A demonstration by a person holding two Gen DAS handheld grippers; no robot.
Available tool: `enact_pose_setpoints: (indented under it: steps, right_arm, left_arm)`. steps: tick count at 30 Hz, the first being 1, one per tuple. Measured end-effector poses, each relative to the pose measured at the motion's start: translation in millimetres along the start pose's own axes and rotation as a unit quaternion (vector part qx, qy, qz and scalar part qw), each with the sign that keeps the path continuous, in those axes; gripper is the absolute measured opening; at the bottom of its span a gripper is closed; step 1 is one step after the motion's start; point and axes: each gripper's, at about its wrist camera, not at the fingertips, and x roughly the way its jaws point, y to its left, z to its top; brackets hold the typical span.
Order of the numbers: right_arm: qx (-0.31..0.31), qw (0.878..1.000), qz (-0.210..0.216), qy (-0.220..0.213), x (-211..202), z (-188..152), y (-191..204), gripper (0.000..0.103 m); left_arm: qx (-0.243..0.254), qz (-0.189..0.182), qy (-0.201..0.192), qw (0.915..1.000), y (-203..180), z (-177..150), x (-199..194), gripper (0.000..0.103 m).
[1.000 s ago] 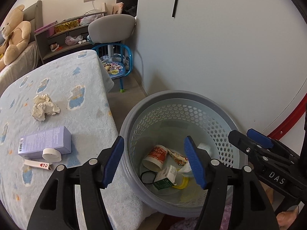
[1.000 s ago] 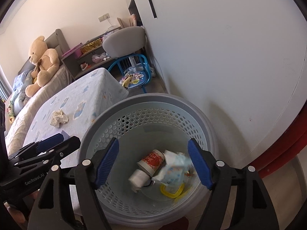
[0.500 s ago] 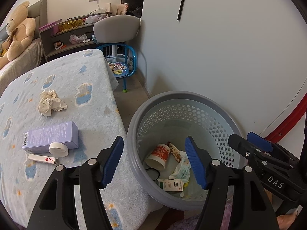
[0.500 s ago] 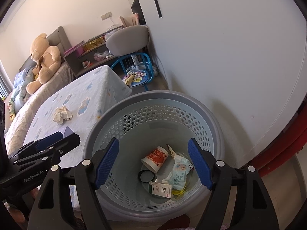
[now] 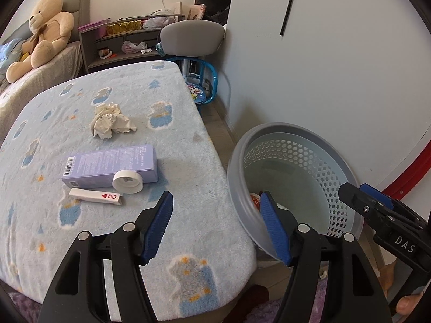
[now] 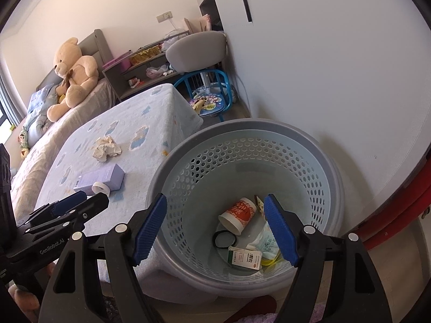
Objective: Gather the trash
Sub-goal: 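Move both tools back over the table toward the lavender box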
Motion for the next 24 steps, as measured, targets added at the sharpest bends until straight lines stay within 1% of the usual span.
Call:
enact_pose_setpoints:
  steps: [7, 16, 24]
  right_arm:
    - [-0.020, 1.000, 0.015, 0.001, -1, -5, 31, 0.074]
    - [-0.041, 0.998, 0.040, 0.006, 3, -16, 72, 0.075]
    - [-0.060, 0.997, 0.056, 0.008, 7, -20, 102, 0.075]
  left_arm:
    - [-0.023, 0.018, -0.012, 0.9995, 34, -9, -16, 0.064]
    - [-0.044, 0.044, -0.016, 0.9980, 74, -21, -29, 0.064]
    - [-0.058, 0.059, -0.016, 0.9964, 100, -33, -39, 0.064]
